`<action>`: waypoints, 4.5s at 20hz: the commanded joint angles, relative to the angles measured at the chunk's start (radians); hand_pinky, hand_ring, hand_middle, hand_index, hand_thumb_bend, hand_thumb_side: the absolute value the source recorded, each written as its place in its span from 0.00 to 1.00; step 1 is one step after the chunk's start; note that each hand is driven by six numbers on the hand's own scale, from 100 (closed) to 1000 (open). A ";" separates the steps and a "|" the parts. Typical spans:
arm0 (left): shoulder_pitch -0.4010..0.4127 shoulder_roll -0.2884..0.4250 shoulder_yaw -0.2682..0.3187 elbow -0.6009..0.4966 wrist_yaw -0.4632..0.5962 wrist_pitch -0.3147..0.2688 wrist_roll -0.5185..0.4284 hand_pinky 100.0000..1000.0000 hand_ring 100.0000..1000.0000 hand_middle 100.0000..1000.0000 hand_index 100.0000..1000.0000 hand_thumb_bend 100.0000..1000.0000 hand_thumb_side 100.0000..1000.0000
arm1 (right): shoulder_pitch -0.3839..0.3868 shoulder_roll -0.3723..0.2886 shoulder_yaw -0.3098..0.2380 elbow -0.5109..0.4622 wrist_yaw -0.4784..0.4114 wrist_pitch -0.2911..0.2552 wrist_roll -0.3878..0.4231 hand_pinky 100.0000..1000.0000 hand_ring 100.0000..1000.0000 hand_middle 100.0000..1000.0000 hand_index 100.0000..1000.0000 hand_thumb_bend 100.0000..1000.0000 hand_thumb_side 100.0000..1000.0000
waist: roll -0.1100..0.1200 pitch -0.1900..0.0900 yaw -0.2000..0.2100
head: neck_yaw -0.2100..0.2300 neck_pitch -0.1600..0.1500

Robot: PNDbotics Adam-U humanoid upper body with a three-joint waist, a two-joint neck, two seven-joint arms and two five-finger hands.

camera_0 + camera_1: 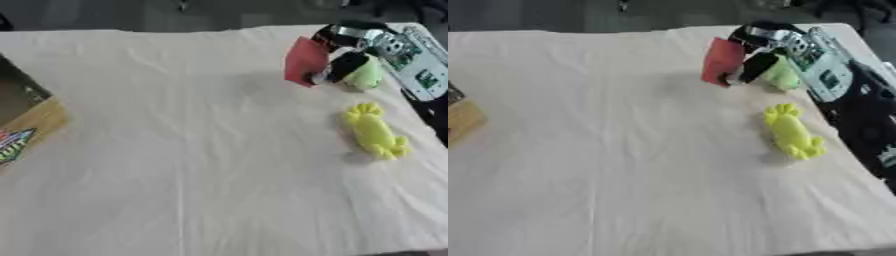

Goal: Pick up the objects with one hand, pass them to the other hand, and then place them into the box on the other side of the table.

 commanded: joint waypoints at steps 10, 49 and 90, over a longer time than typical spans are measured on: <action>-0.024 0.107 -0.020 -0.038 -0.034 0.027 -0.046 0.48 0.68 0.61 0.81 0.72 0.57 | 0.073 0.031 -0.012 -0.312 -0.144 0.107 -0.148 0.83 0.59 0.44 0.55 0.08 0.08 | 0.011 -0.043 -0.006 | 0.005 -0.013; -0.220 0.459 -0.303 -0.171 -0.242 0.204 -0.782 0.59 0.71 0.66 0.82 0.71 0.51 | 0.261 0.381 0.099 -0.443 -0.316 -0.009 -0.401 0.83 0.51 0.43 0.56 0.00 0.10 | 0.026 -0.053 -0.004 | 0.032 0.002; -0.499 0.237 -0.577 -0.310 -0.385 0.436 -0.991 0.65 0.74 0.70 0.82 0.67 0.37 | 0.164 0.511 0.231 -0.394 -0.049 -0.166 -0.349 0.80 0.51 0.43 0.55 0.00 0.03 | 0.035 -0.057 0.010 | 0.022 -0.009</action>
